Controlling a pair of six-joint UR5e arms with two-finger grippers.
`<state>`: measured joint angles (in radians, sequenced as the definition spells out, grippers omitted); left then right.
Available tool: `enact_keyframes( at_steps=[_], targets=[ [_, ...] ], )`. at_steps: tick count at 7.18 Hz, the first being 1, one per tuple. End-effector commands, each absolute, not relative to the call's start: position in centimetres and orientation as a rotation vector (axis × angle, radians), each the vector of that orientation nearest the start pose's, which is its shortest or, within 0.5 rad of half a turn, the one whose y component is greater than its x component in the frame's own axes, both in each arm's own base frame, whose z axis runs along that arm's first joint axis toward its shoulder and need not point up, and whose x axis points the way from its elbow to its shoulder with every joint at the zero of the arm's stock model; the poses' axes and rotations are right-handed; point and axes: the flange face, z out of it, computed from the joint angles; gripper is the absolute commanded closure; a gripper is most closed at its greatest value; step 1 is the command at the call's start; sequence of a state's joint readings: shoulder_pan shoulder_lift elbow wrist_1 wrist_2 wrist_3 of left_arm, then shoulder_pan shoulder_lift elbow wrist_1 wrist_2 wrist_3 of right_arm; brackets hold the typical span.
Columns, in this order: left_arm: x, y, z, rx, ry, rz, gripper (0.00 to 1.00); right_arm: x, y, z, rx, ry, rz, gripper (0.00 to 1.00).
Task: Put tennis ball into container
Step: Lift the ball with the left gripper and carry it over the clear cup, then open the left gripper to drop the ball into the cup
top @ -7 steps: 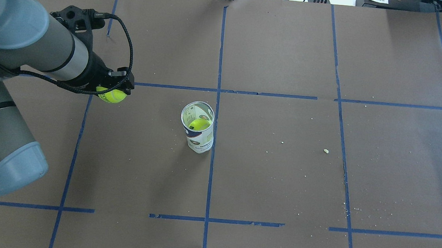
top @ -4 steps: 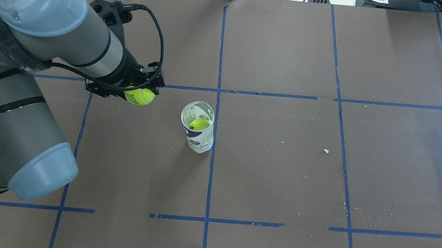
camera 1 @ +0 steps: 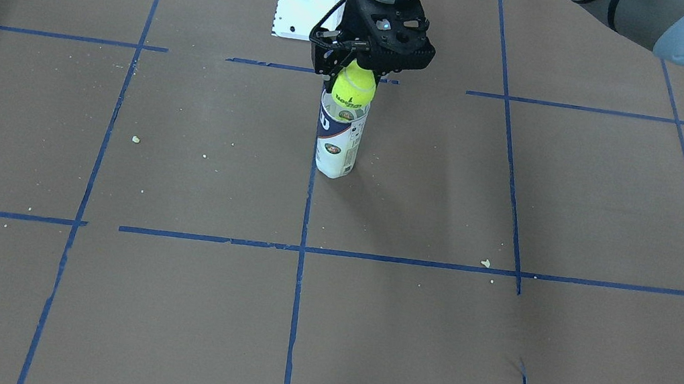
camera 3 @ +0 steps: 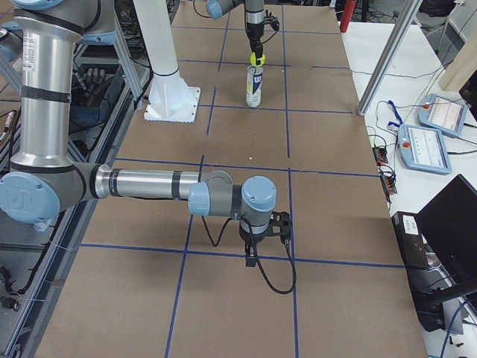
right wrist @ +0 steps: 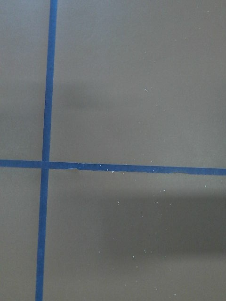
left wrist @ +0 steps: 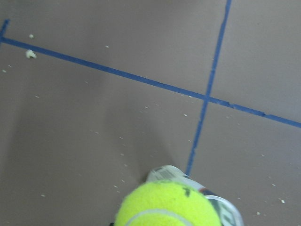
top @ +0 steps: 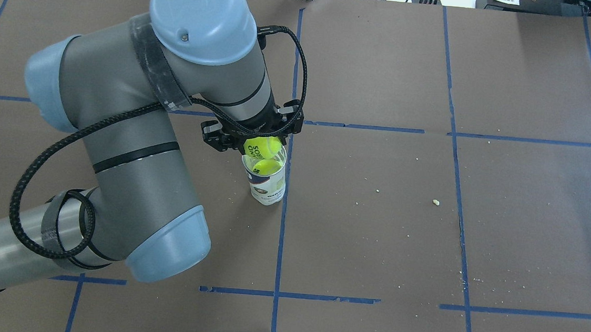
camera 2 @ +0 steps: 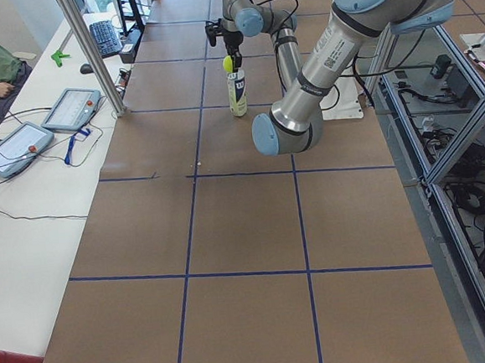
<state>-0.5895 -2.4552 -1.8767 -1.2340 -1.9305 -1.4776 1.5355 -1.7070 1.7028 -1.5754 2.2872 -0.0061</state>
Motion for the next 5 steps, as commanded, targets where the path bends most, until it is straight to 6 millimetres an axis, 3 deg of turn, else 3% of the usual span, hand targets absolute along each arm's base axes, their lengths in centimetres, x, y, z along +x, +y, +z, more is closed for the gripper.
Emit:
enact_keyframes(
  at_steps=[1,3,5],
  targets=[
    [45.88,-42.01,5.37,-0.033,0.905,-0.308,0.96,5.26,-43.55,66.14,-0.019,-0.716,-0.036,0.0],
    [45.92,-41.97,5.59,-0.031,0.903,-0.309,0.01,5.25,-43.62,66.07,-0.018,-0.716,-0.037,0.0],
    [45.54,-41.83,5.37,-0.023,0.913,-0.299,0.0,5.26,-43.55,66.14,-0.019,-0.716,-0.036,0.0]
  ],
)
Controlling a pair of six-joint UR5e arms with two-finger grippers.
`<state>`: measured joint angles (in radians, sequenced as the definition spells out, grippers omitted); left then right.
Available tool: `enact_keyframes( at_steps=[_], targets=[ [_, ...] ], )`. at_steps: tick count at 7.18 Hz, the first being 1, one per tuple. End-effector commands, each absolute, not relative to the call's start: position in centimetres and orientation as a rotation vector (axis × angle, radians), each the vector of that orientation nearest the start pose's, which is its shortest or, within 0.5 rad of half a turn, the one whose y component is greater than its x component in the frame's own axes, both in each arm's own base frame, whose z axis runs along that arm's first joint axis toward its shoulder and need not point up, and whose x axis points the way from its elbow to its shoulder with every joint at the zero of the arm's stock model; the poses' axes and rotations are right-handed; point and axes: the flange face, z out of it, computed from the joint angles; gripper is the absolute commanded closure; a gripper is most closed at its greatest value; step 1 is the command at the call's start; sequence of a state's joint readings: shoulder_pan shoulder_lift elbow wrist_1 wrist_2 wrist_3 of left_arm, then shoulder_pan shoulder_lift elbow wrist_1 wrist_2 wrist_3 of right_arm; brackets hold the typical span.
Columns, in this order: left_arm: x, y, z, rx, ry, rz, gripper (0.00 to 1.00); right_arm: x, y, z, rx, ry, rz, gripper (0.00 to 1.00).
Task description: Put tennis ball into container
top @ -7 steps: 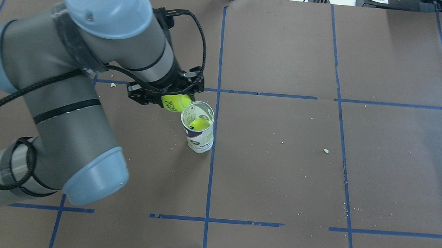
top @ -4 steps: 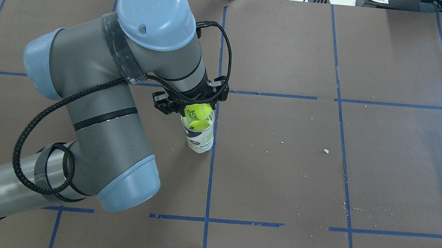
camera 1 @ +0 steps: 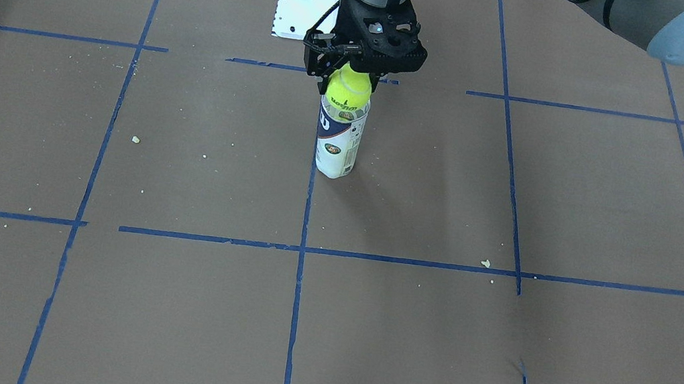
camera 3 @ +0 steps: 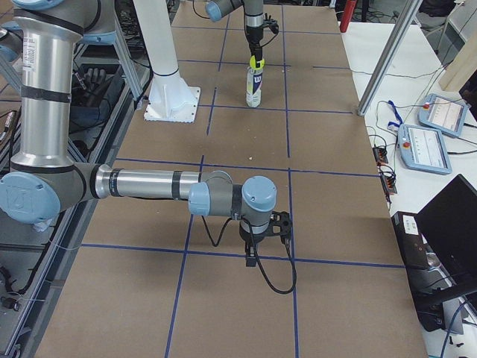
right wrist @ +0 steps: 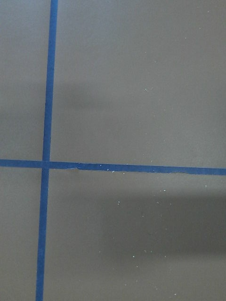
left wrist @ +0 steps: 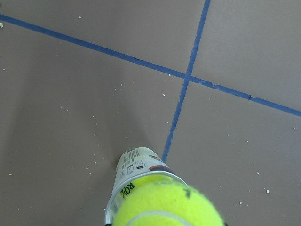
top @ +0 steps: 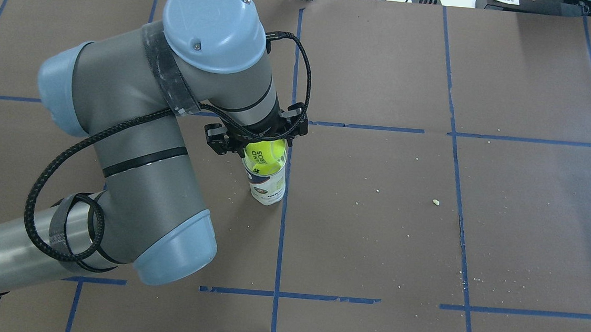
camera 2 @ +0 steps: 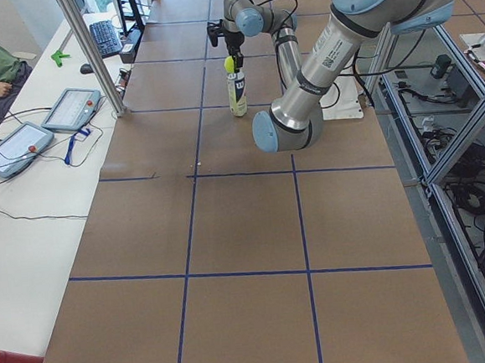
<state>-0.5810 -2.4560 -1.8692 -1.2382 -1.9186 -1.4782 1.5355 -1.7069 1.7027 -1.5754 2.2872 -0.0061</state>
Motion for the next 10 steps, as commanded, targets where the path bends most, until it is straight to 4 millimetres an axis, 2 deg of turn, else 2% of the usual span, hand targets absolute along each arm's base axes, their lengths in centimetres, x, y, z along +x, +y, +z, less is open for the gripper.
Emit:
enact_keyframes(
  at_steps=[1,2,3,4,5,6,8,9,10],
  targets=[
    [45.3,-41.8,5.3,-0.017,0.918,-0.295,0.0,5.3,-43.5,66.1,-0.019,-0.716,-0.036,0.0],
    [45.1,-41.8,5.3,-0.008,0.918,-0.278,0.0,5.3,-43.5,66.1,-0.019,-0.716,-0.036,0.0],
    [44.0,-41.4,7.0,0.032,0.911,-0.202,0.0,5.3,-43.5,66.1,-0.019,-0.716,-0.036,0.0],
    [42.5,-41.2,9.9,0.076,0.89,-0.112,0.0,5.3,-43.5,66.1,-0.019,-0.716,-0.036,0.0],
    [39.4,-44.4,11.9,0.186,0.871,-0.004,0.0,5.3,-43.5,66.1,-0.019,-0.716,-0.036,0.0],
    [35.5,-47.6,14.8,0.244,0.86,0.049,0.0,5.3,-43.5,66.1,-0.019,-0.716,-0.036,0.0],
    [27.3,-52.0,23.4,0.257,0.844,0.128,0.0,5.3,-43.6,66.1,-0.018,-0.716,-0.037,0.0],
    [22.4,-54.0,27.5,0.255,0.811,0.136,0.0,5.3,-43.5,66.1,-0.019,-0.716,-0.036,0.0],
    [15.5,-55.7,33.8,0.235,0.767,0.132,0.0,5.3,-43.5,66.1,-0.019,-0.716,-0.036,0.0]
  ],
)
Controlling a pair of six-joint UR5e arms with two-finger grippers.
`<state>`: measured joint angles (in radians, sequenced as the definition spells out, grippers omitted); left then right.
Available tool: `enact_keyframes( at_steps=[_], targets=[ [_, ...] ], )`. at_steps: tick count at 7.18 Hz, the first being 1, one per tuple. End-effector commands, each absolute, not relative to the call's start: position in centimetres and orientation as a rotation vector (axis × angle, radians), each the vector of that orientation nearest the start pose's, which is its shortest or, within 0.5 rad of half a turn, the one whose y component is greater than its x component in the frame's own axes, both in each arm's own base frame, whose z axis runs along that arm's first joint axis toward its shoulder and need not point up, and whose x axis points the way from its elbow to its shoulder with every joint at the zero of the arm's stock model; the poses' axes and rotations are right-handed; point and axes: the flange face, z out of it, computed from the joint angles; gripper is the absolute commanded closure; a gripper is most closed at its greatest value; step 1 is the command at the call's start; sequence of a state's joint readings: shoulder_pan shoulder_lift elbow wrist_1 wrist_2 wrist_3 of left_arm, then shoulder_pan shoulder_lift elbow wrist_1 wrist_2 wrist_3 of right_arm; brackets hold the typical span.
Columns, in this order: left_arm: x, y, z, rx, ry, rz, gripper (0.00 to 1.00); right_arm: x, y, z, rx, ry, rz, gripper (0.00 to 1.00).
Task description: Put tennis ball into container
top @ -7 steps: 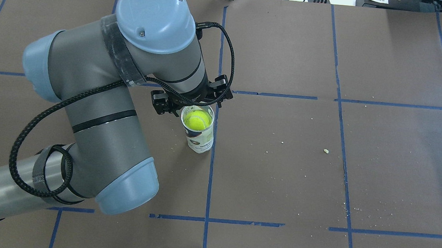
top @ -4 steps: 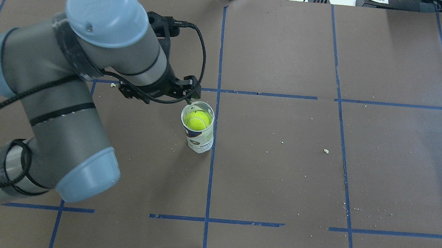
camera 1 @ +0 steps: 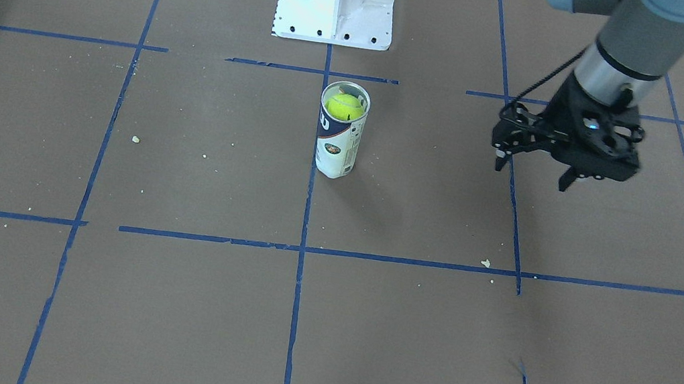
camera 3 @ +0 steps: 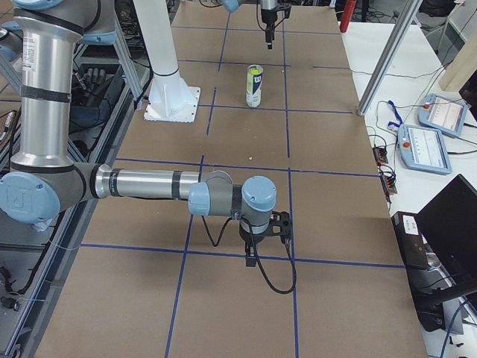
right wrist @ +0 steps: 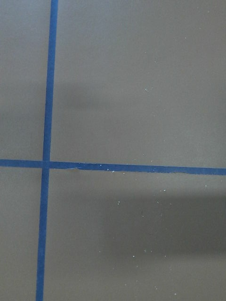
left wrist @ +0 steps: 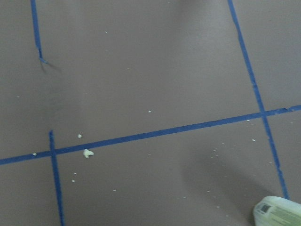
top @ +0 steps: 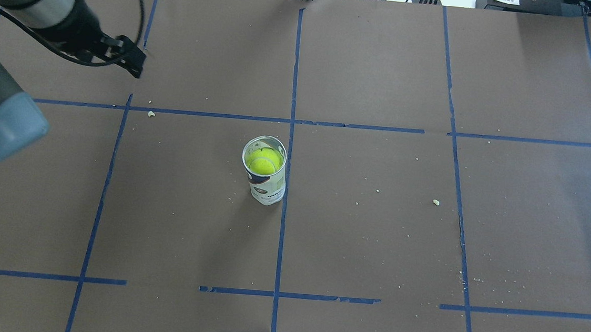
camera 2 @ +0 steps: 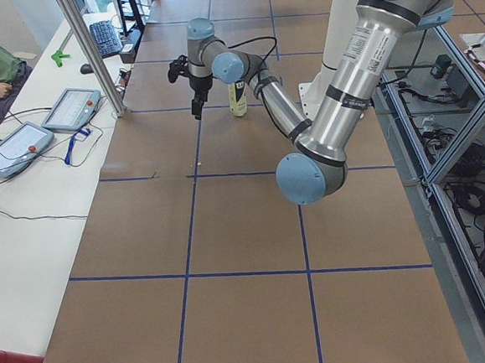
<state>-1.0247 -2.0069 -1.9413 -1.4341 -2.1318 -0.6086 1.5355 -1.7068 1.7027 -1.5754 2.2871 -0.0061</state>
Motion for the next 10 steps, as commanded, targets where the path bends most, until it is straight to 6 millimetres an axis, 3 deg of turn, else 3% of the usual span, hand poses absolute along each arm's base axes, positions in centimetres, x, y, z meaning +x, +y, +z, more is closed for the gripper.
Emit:
enact_keyframes(
  at_steps=[1,2,3,4,5,6,7,10],
  targets=[
    [10.5,-55.6,39.5,0.228,0.749,0.221,0.0,5.3,-43.5,66.1,-0.019,-0.716,-0.036,0.0],
    [4.5,-56.0,44.7,0.186,0.763,0.175,0.0,5.3,-43.5,66.1,-0.019,-0.716,-0.036,0.0],
    [-0.4,-55.3,51.3,0.085,0.81,0.052,0.0,5.3,-43.5,66.1,-0.019,-0.716,-0.036,0.0],
    [-2.2,-52.7,55.8,0.082,0.808,0.119,0.0,5.3,-43.6,66.1,-0.018,-0.716,-0.037,0.0],
    [-5.3,-50.0,60.1,0.091,0.805,0.18,0.0,5.3,-43.5,66.1,-0.019,-0.716,-0.036,0.0],
    [-6.8,-48.8,61.7,0.079,0.799,0.158,0.0,5.2,-43.5,66.1,-0.019,-0.718,-0.036,0.0],
    [-9.0,-45.9,63.8,0.06,0.806,0.097,0.0,5.3,-43.5,66.1,-0.019,-0.716,-0.036,0.0],
    [-9.2,-45.2,64.3,0.044,0.804,0.074,0.0,5.3,-43.5,66.1,-0.019,-0.716,-0.036,0.0]
  ],
)
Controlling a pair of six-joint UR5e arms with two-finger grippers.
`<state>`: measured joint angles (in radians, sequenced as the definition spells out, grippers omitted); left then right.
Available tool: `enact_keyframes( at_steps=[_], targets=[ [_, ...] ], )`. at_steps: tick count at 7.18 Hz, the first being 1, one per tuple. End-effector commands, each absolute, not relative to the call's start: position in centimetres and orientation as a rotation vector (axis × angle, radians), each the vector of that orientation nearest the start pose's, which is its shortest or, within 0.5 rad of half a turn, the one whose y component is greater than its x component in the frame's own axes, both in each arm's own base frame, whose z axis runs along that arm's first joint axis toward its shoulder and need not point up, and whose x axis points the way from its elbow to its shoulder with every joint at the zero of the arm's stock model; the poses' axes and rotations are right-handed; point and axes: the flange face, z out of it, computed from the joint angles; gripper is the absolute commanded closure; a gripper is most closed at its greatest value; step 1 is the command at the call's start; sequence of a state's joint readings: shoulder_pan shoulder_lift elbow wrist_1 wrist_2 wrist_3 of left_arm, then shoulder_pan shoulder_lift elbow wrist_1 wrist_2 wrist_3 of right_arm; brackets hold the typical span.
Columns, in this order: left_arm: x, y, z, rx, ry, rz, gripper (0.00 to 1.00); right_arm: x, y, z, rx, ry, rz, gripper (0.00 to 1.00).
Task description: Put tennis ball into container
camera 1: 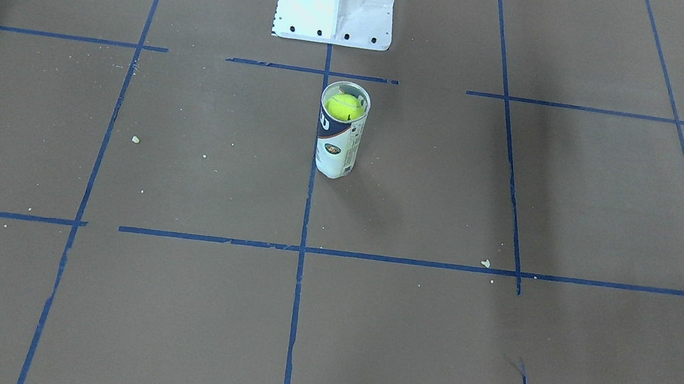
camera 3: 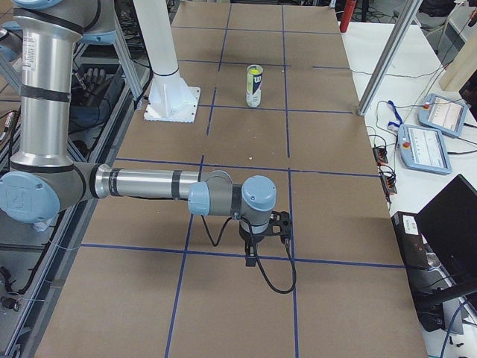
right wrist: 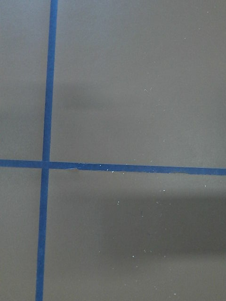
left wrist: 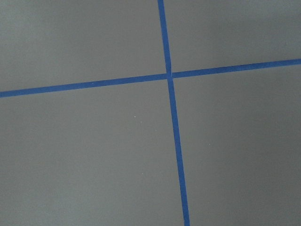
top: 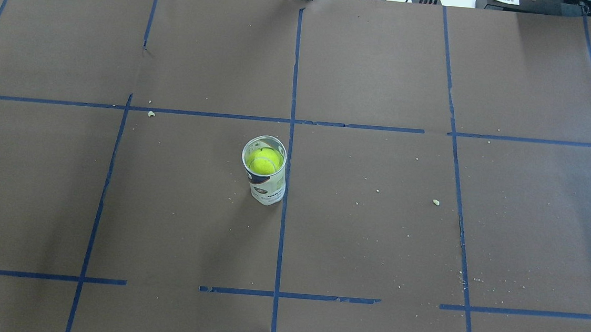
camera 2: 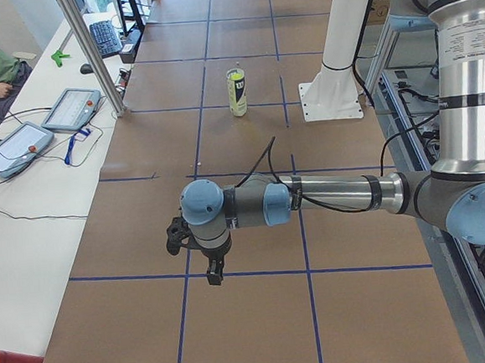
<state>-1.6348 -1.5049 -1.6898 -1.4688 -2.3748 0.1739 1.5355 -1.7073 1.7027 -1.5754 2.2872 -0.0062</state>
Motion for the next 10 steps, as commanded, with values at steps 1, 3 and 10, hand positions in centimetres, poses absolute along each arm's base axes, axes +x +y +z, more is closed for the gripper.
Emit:
enact_keyframes(
  at_steps=[1,3,10],
  targets=[
    [-9.2,-45.4,63.6,0.067,0.806,0.091,0.0,5.3,-43.5,66.1,-0.019,-0.716,-0.036,0.0],
    [-9.3,-46.1,62.9,0.076,0.795,0.087,0.0,5.3,-43.6,66.1,-0.018,-0.716,-0.037,0.0],
    [-9.4,-46.7,60.8,0.118,0.786,0.112,0.0,5.3,-43.5,66.1,-0.019,-0.716,-0.036,0.0]
  ],
)
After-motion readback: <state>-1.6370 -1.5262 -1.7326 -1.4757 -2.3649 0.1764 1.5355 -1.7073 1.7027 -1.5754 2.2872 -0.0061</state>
